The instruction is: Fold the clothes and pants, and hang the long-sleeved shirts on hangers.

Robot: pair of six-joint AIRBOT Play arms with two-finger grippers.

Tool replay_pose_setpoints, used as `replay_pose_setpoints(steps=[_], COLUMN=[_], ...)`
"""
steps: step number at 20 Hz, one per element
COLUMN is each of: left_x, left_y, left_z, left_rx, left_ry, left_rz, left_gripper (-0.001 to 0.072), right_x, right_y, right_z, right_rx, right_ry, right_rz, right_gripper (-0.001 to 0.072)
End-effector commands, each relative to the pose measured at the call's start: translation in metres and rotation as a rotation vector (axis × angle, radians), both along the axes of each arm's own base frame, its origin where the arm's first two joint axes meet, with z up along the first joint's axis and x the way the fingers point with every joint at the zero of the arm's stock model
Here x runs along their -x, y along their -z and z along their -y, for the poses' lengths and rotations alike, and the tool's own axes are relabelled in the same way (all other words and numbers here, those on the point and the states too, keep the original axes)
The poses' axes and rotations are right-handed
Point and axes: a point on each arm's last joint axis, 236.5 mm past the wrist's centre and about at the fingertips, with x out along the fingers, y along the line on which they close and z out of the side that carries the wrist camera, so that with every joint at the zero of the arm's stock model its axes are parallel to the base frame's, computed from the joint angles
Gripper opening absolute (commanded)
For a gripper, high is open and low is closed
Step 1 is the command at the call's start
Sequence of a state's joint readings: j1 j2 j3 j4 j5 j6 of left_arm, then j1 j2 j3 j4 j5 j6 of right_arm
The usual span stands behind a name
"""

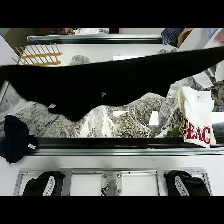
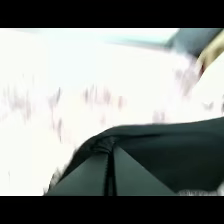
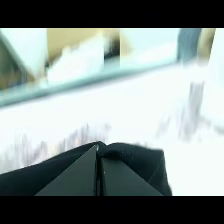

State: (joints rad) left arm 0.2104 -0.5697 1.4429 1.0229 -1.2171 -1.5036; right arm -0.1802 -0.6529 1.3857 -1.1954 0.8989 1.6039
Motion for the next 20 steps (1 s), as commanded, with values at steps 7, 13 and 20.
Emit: replay_pose_setpoints(steps=[7,13,20], left_x=[0.009,-0.138,-0.237], left_y=[-0.052,0.148,0.346], left_z=[-0.010,-0.043,-0.044], left_rx=[-0.041,0.085,0.100], left_ry=[-0.049,-0.064,-0.046], left_rz=[0.050,-0.491,-0.805], left_gripper=[0.0008,0.0008,0.0008], right_x=[0.040,-0.073,-0.196], right_y=[-0.002,0.167,0.354], right_z=[0.002,0.002,-0.010], right_rx=[0.057,0.044,-0.057], right_ry=[0.027,-0.083,-0.109], right_rz=[-0.097,-0.641,-0.917], right_gripper=[0.0008,0.0008,0.0009])
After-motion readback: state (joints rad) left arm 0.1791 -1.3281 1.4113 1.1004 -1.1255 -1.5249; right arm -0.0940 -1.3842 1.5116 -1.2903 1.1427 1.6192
